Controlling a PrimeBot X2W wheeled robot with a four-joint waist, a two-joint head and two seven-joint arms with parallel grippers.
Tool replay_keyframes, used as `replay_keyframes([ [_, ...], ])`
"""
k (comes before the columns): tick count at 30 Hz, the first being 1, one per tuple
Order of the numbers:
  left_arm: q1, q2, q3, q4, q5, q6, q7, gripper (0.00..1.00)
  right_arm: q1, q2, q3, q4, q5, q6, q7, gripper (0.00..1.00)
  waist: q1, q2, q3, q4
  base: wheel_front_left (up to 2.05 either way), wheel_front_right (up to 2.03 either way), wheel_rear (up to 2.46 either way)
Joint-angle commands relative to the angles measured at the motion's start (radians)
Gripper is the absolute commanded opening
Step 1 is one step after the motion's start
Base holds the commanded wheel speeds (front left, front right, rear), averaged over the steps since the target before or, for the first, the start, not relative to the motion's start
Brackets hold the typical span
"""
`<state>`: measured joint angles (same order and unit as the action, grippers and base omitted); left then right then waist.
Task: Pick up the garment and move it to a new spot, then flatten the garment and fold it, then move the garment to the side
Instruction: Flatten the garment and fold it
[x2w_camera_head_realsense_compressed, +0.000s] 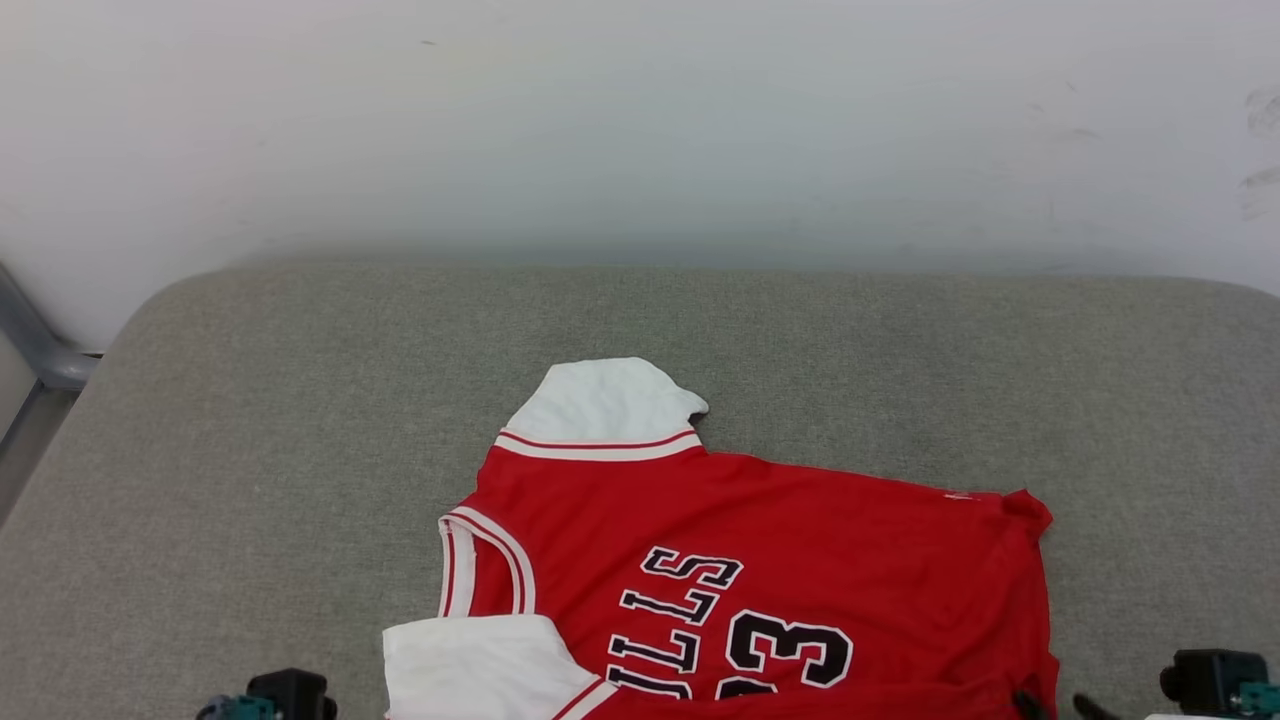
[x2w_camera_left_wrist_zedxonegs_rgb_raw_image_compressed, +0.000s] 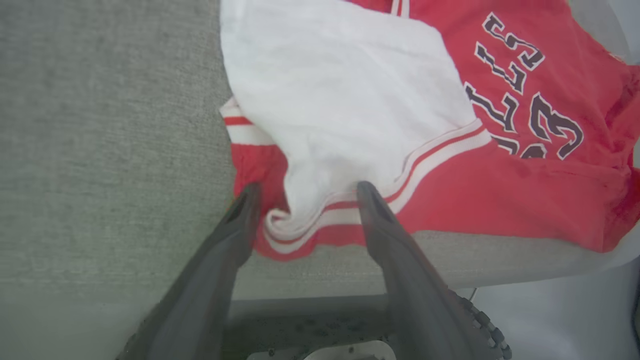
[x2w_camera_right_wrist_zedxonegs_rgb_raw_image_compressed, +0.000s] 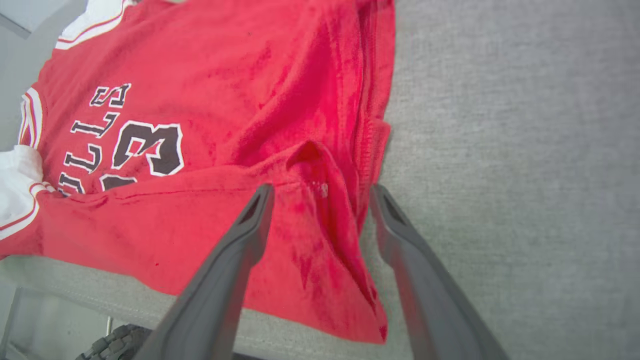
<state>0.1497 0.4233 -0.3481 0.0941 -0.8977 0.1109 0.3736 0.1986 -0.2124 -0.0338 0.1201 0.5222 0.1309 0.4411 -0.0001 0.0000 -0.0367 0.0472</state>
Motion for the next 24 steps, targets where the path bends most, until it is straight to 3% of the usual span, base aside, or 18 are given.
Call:
replay_keyframes([
  [1,-0.024,0.000,0.006,0.005,0.020,-0.009,-0.026,1.00,-0.017,-0.003,0.000,-0.010,-0.009,0.000,-0.062,1.00,0.0001,0.0000,-0.001,-0.002,0.00,0.00,0.00],
  [6,-0.059,-0.004,0.036,0.007,0.071,-0.005,-0.146,1.00,-0.048,0.002,0.003,-0.033,-0.064,0.000,-0.248,1.00,0.0001,0.0000,-0.007,-0.010,0.00,0.00,0.00],
  [12,-0.107,-0.021,0.065,-0.027,0.145,0.004,-0.311,1.00,-0.083,0.014,0.004,-0.079,-0.152,0.000,-0.386,1.00,0.0001,0.0000,-0.011,-0.021,0.00,0.00,0.00],
  [19,-0.159,-0.027,0.063,-0.054,0.238,0.012,-0.451,1.00,-0.101,0.058,-0.036,-0.175,-0.236,0.000,-0.400,1.00,0.0001,0.0000,0.015,-0.042,0.00,0.00,0.00],
  [24,-0.237,-0.032,0.054,-0.042,0.278,0.005,-0.493,1.00,-0.122,0.078,-0.046,-0.248,-0.248,0.000,-0.383,1.00,0.0001,0.0000,0.078,-0.065,0.00,0.00,0.00],
])
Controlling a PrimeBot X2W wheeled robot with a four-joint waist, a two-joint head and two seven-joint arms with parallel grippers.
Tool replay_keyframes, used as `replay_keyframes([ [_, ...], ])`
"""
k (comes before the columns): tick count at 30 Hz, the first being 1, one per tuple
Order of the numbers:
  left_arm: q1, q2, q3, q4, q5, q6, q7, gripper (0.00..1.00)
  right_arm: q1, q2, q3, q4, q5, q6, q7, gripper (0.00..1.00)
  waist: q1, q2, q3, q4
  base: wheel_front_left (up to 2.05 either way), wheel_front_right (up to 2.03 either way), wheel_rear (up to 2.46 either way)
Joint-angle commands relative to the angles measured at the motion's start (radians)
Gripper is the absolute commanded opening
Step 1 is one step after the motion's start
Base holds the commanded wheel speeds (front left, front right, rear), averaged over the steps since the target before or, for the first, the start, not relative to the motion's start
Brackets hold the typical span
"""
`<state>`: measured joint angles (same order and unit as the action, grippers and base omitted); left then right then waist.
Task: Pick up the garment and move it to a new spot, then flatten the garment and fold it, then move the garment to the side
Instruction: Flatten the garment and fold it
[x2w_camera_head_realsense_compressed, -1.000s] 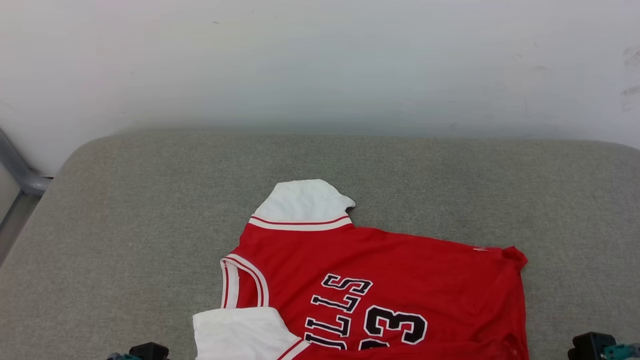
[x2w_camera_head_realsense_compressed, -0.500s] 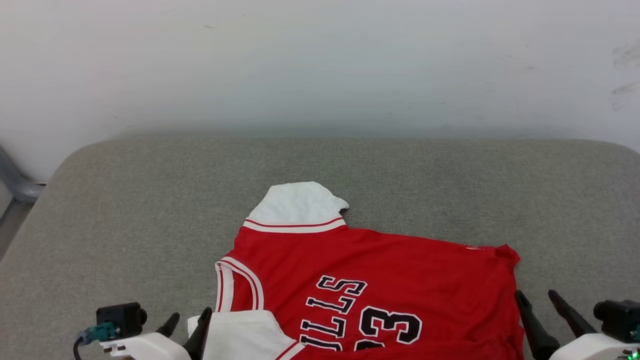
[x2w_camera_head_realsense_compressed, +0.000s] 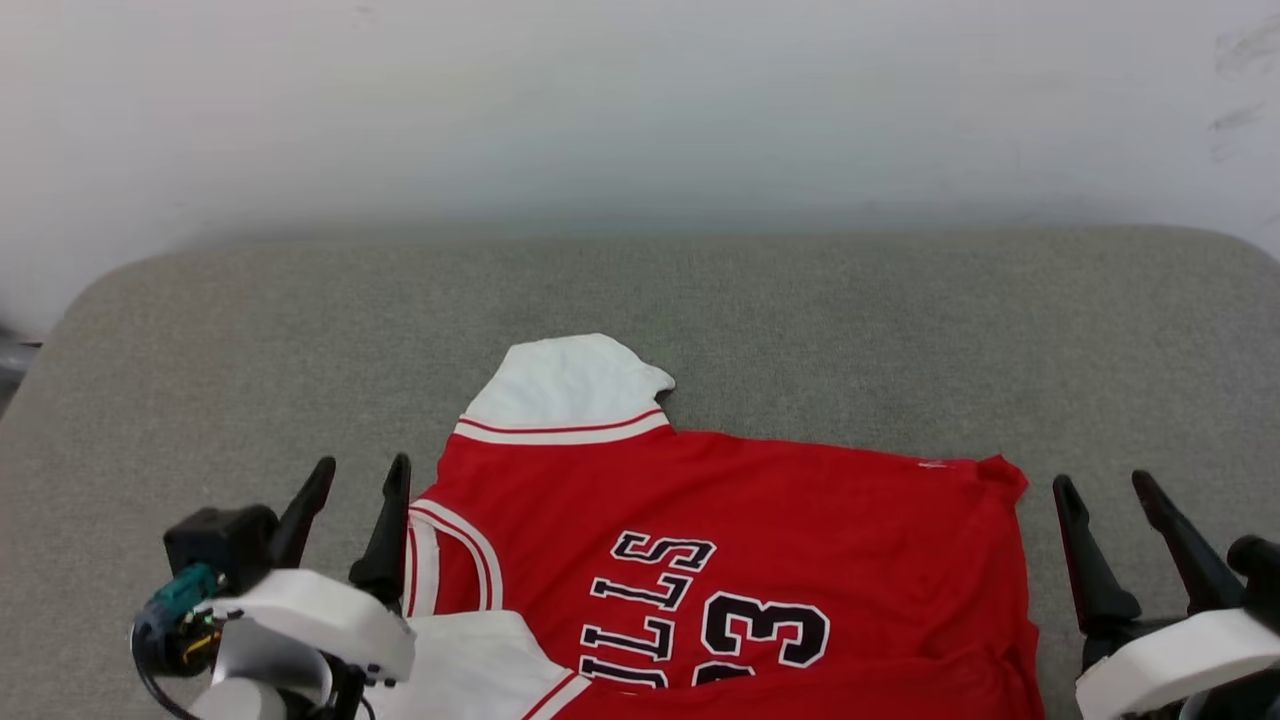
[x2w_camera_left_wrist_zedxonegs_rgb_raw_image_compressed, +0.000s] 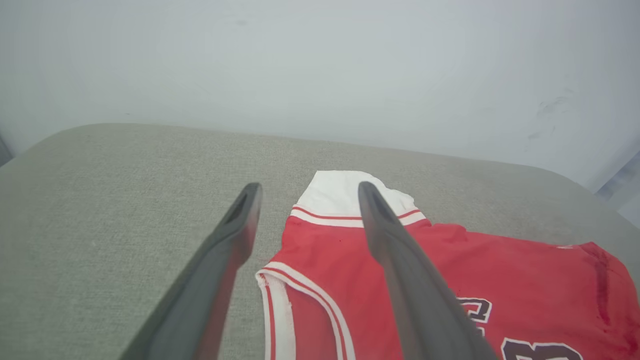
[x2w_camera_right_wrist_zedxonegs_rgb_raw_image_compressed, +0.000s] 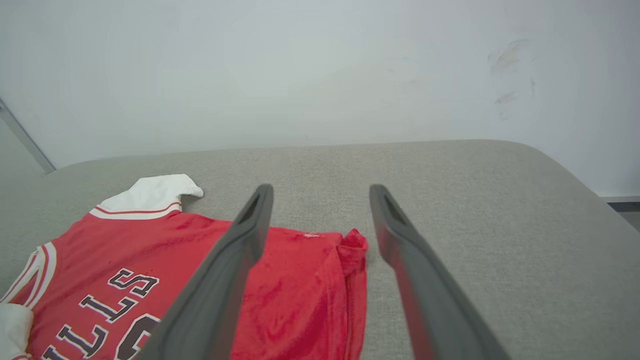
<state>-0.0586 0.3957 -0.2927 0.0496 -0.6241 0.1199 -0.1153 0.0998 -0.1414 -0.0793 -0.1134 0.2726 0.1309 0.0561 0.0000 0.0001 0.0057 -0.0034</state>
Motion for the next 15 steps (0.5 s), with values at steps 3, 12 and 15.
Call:
replay_keyframes([
  [3,-0.109,-0.001,-0.003,0.024,0.014,-0.022,-0.012,1.00,-0.050,0.014,-0.002,-0.053,-0.007,0.000,0.009,1.00,0.0000,-0.0001,0.103,-0.033,0.00,0.00,0.00],
  [12,-0.423,0.021,-0.010,0.181,-0.004,-0.119,0.067,1.00,-0.145,0.025,0.015,-0.088,-0.019,0.000,0.005,1.00,0.0000,-0.0001,0.249,-0.105,0.00,0.00,0.00],
  [15,-0.530,0.035,-0.020,0.263,-0.039,-0.168,0.159,1.00,-0.167,0.033,0.017,-0.079,-0.012,0.000,-0.001,1.00,0.0000,-0.0001,0.278,-0.130,0.00,0.00,0.00],
])
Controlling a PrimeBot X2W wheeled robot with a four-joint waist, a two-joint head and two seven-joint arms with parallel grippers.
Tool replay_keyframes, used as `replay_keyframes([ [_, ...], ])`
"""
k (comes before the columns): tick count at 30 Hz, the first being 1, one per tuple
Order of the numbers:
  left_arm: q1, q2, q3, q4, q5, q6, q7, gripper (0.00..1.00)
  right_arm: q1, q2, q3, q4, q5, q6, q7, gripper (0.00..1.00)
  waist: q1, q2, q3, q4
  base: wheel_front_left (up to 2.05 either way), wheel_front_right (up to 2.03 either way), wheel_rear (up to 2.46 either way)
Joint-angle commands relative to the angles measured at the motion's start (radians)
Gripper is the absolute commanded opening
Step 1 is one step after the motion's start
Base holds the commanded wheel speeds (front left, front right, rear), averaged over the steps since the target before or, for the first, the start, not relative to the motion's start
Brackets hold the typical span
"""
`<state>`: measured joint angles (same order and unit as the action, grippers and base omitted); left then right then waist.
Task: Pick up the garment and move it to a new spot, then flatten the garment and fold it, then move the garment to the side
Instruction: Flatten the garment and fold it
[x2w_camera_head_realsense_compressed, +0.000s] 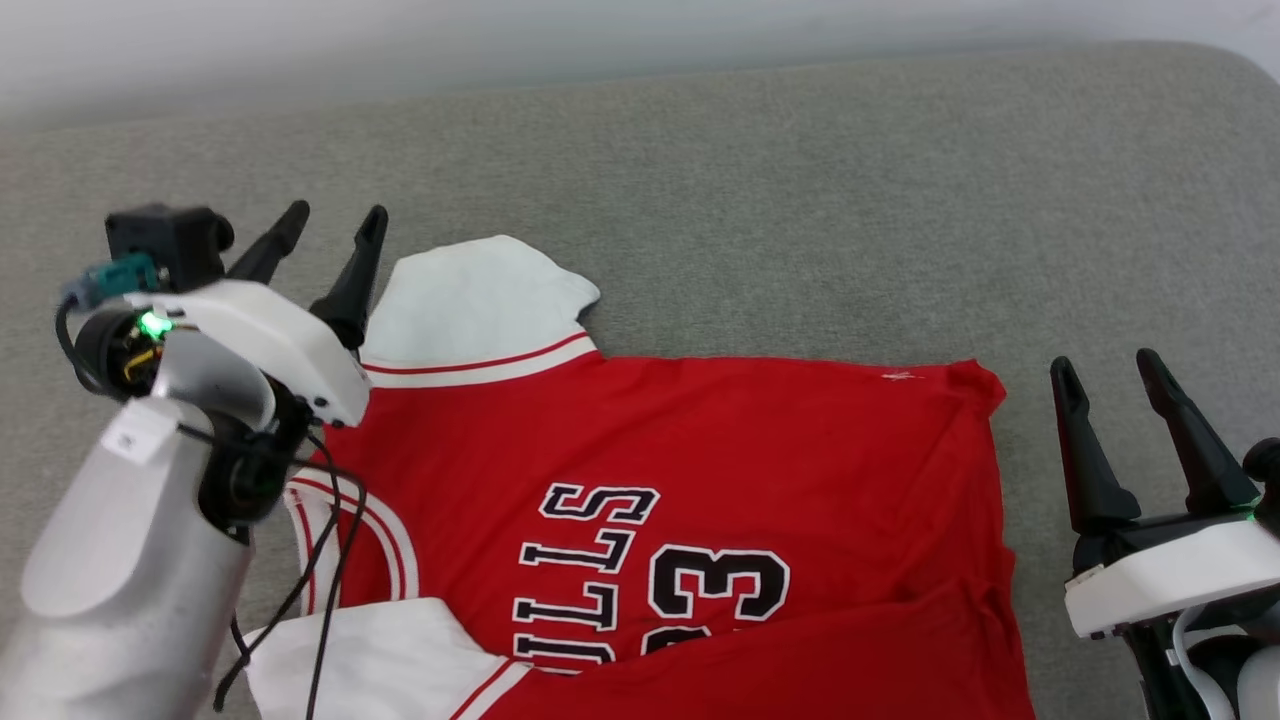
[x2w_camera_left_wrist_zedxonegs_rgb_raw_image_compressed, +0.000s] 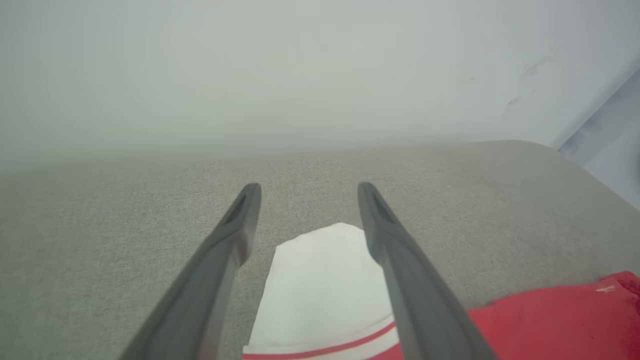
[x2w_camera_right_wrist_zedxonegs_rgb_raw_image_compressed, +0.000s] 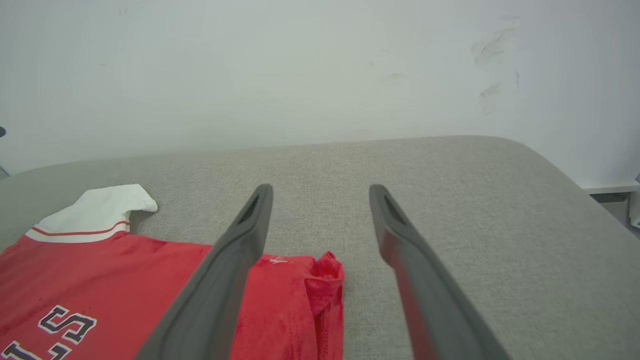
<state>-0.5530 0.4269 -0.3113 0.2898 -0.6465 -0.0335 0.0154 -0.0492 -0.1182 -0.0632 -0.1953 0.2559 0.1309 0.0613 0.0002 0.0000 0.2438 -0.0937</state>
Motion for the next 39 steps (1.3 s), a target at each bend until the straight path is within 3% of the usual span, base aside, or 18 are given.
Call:
replay_keyframes([
  [1,-0.067,0.013,-0.007,0.049,-0.031,-0.030,0.072,1.00,-0.023,0.011,0.003,0.006,0.005,0.000,-0.009,1.00,-0.0002,0.0000,0.049,-0.049,0.00,0.00,0.00],
  [7,-0.238,0.077,-0.044,0.206,-0.129,-0.079,0.383,1.00,-0.048,0.023,0.024,0.041,0.018,0.000,-0.030,1.00,-0.0002,0.0000,0.091,-0.111,0.00,0.00,0.00],
  [13,-0.353,0.123,-0.072,0.308,-0.186,-0.081,0.648,1.00,-0.072,0.036,0.041,0.075,0.039,0.000,-0.057,1.00,-0.0002,0.0000,0.144,-0.161,0.00,0.00,0.00],
  [20,-0.394,0.144,-0.091,0.379,-0.201,-0.061,0.784,1.00,-0.085,0.048,0.057,0.113,0.056,0.000,-0.088,1.00,-0.0002,0.0000,0.189,-0.197,0.00,0.00,0.00],
  [25,-0.332,0.128,-0.116,0.457,-0.240,-0.025,0.938,1.00,-0.100,0.053,0.066,0.142,0.074,0.000,-0.107,1.00,-0.0002,0.0000,0.204,-0.219,0.00,0.00,0.00],
  [26,-0.317,0.123,-0.121,0.468,-0.247,-0.019,0.961,0.78,-0.101,0.053,0.067,0.146,0.077,0.000,-0.109,1.00,-0.0002,0.0000,0.205,-0.221,0.00,0.00,0.00],
  [28,-0.287,0.109,-0.130,0.478,-0.258,-0.019,0.988,0.03,-0.104,0.054,0.067,0.153,0.090,0.000,-0.108,1.00,-0.0002,0.0000,0.209,-0.224,0.00,0.00,0.00],
  [32,-0.253,0.077,-0.125,0.479,-0.281,-0.028,0.964,0.00,-0.109,0.051,0.066,0.162,0.102,0.000,-0.099,1.00,-0.0002,0.0000,0.210,-0.224,0.00,0.00,0.00],
  [39,-0.272,0.095,-0.117,0.451,-0.256,-0.051,0.853,0.00,-0.110,0.038,0.051,0.204,0.159,0.000,-0.032,1.00,-0.0002,0.0000,0.177,-0.196,0.00,0.00,0.00],
])
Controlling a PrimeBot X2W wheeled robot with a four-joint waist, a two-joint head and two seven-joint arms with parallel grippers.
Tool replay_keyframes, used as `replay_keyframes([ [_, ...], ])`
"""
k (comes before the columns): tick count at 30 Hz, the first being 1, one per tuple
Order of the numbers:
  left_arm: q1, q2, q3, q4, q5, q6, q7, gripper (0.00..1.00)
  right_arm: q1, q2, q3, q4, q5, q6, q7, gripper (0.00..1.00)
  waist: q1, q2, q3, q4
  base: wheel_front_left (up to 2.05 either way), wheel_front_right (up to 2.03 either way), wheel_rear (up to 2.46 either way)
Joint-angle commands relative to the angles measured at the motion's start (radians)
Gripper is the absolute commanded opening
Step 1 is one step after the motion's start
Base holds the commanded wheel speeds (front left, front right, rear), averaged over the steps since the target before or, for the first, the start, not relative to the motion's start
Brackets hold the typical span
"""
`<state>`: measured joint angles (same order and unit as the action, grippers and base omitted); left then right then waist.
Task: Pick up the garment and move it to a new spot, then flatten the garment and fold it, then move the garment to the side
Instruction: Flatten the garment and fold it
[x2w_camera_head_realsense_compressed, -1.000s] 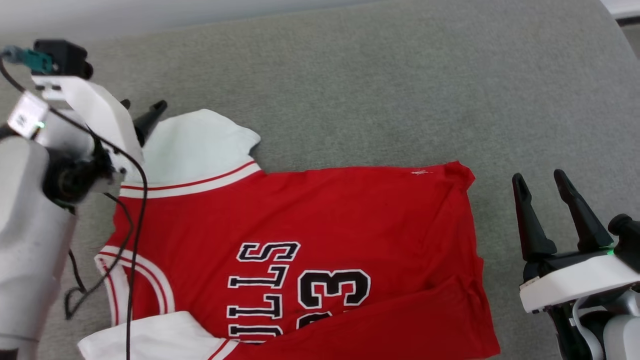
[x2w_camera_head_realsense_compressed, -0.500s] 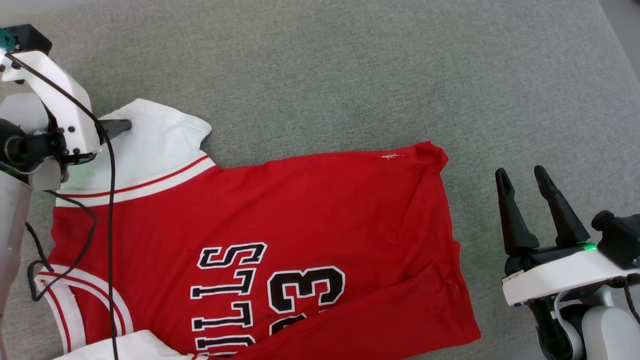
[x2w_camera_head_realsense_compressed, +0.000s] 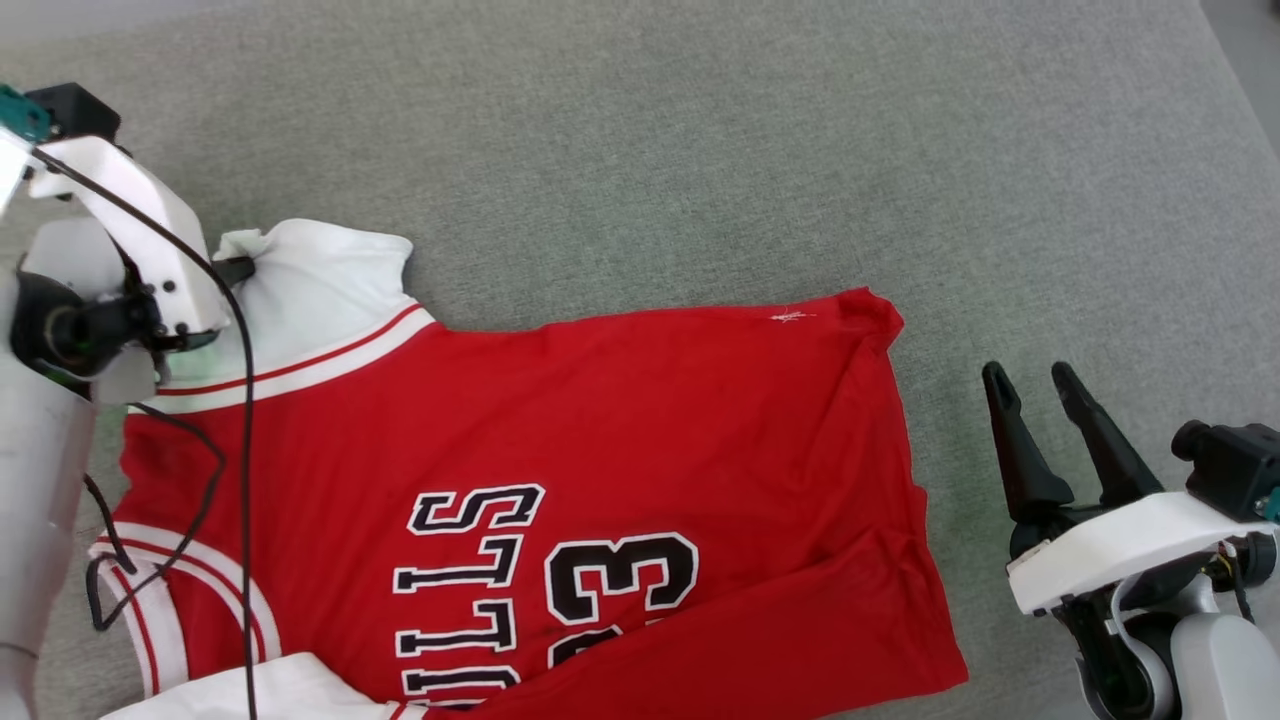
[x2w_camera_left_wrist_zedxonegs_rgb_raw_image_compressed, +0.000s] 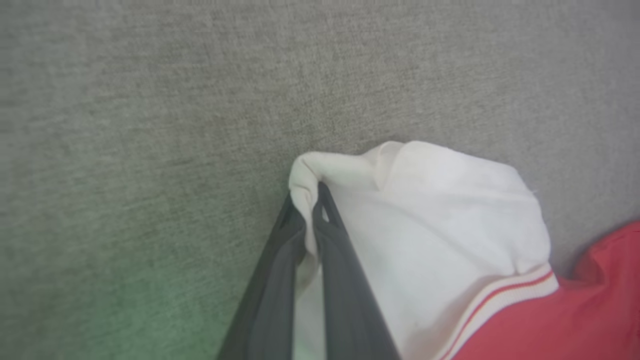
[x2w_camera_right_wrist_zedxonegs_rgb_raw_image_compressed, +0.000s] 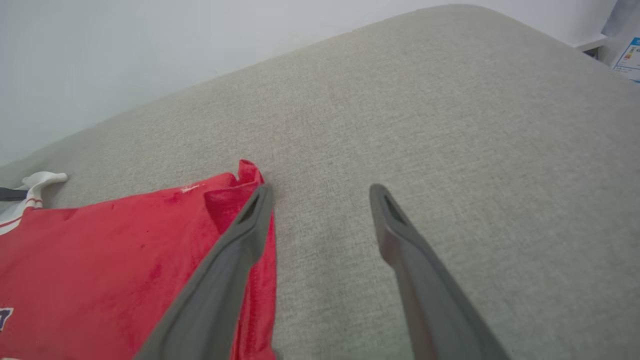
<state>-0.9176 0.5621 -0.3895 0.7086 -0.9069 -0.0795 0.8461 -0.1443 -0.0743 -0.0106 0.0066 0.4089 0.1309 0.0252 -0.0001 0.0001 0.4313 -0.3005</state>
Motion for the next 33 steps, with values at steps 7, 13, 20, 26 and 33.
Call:
replay_keyframes([
  [7,0.057,-0.036,-0.019,-0.036,0.016,-0.032,-0.128,0.00,-0.065,-0.048,-0.015,0.075,0.056,0.000,0.130,1.00,0.0001,-0.0001,-0.065,0.068,0.00,0.00,0.00],
  [13,0.040,-0.052,-0.044,-0.114,0.034,-0.045,-0.201,0.00,-0.176,-0.112,0.012,0.154,0.096,0.000,0.314,1.00,0.0001,-0.0001,-0.091,0.132,0.00,0.00,0.00],
  [20,0.030,-0.063,-0.074,-0.196,0.038,-0.048,-0.232,0.00,-0.329,-0.192,0.107,0.268,0.111,0.000,0.572,1.00,0.0001,-0.0001,-0.081,0.191,0.00,0.00,0.00],
  [26,0.027,-0.065,-0.091,-0.240,0.040,-0.049,-0.246,0.00,-0.411,-0.223,0.158,0.401,0.105,-0.001,0.820,1.00,0.0001,-0.0001,-0.059,0.223,0.00,0.00,0.00],
  [33,0.048,-0.059,-0.096,-0.261,0.030,-0.050,-0.267,0.00,-0.409,-0.211,0.164,0.525,0.072,-0.001,0.982,0.00,0.0001,-0.0001,-0.048,0.241,0.00,0.00,0.00],
])
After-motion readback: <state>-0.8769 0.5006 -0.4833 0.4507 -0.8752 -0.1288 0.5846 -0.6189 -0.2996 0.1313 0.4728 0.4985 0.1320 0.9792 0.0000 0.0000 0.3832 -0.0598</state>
